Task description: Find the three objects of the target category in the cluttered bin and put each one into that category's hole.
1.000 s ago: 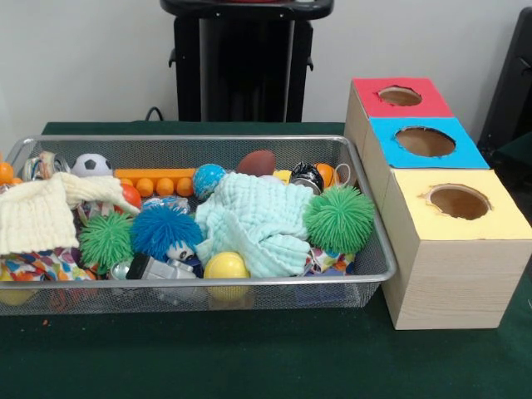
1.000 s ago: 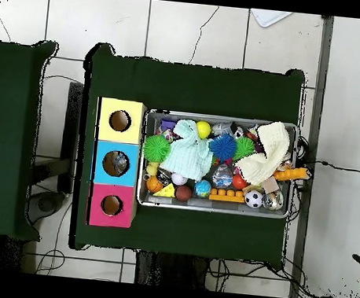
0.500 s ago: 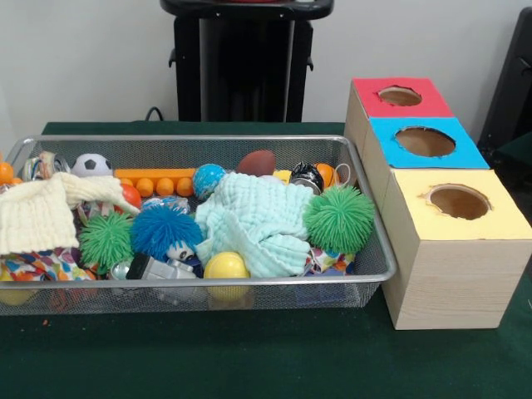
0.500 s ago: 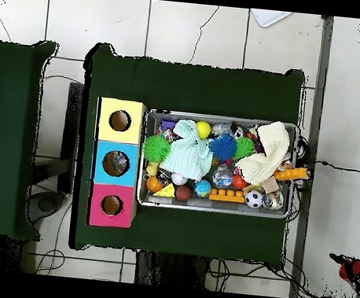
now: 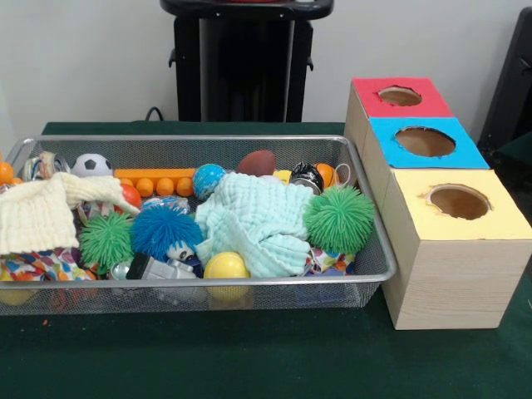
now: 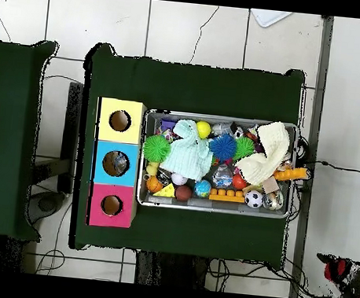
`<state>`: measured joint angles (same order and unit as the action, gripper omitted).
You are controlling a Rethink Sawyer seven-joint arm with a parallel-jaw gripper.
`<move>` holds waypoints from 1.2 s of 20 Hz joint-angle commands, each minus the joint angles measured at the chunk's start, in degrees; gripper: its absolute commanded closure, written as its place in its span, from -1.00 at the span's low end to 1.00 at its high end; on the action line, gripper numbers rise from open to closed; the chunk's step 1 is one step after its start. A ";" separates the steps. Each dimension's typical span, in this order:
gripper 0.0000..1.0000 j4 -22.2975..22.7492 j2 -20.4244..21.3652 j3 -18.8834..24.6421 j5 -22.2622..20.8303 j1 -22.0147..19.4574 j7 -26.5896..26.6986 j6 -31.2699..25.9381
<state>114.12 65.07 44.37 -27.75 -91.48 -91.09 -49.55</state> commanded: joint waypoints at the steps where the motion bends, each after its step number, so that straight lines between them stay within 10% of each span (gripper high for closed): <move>1: -1.00 6.05 2.20 -1.52 0.30 2.77 1.38 3.55; 24: -1.00 26.11 24.52 -8.02 19.99 17.77 3.01 6.26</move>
<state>133.15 85.40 39.83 -11.76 -76.75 -91.09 -45.14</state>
